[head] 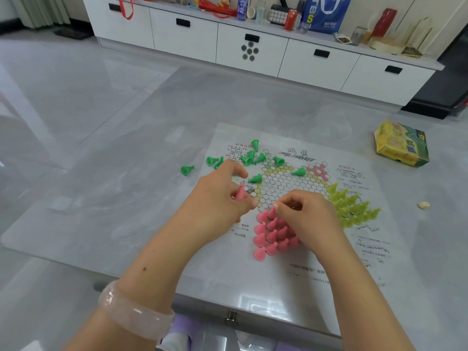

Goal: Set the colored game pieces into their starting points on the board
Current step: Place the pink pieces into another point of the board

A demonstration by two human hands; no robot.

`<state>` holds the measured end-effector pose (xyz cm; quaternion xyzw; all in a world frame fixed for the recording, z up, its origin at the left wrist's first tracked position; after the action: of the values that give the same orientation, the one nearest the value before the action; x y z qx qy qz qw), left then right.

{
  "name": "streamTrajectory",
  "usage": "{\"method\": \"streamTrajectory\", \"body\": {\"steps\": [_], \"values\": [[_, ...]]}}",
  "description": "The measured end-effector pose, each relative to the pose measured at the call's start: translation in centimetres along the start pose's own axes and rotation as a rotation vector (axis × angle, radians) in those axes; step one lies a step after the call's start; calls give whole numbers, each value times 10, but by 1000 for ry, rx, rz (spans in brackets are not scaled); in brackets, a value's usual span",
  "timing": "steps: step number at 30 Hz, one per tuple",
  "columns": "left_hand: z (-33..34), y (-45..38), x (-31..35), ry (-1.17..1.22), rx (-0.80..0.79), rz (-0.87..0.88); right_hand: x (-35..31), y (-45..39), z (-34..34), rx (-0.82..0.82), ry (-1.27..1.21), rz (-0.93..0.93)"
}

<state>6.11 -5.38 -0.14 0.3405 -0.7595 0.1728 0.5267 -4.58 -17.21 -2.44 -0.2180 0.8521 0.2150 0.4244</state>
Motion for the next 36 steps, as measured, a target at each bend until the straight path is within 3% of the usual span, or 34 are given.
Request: {"method": "streamTrajectory", "body": {"steps": [12, 27, 33, 36], "values": [[-22, -3, -1, 3, 182, 18, -3, 2, -3, 23, 60, -37], [-19, -2, 5, -51, 149, 55, -3, 2, 0, -16, 92, -64], [-15, -1, 5, 30, 106, 30, -28, 6, -20, 162, 73, -303], [-9, -1, 3, 91, 69, 8, -45, 16, -18, 104, -82, -380]]}}
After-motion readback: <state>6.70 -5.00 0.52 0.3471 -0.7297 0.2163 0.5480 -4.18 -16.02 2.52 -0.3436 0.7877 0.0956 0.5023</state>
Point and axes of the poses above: each hand's wrist, its own y-axis away from the middle knuckle, its own z-axis out of the palm, x = y × z, the point moved 9 cm from there along -y, towards the middle knuckle, and after that the axes turned 5 degrees about x, right-handed, at the moved point
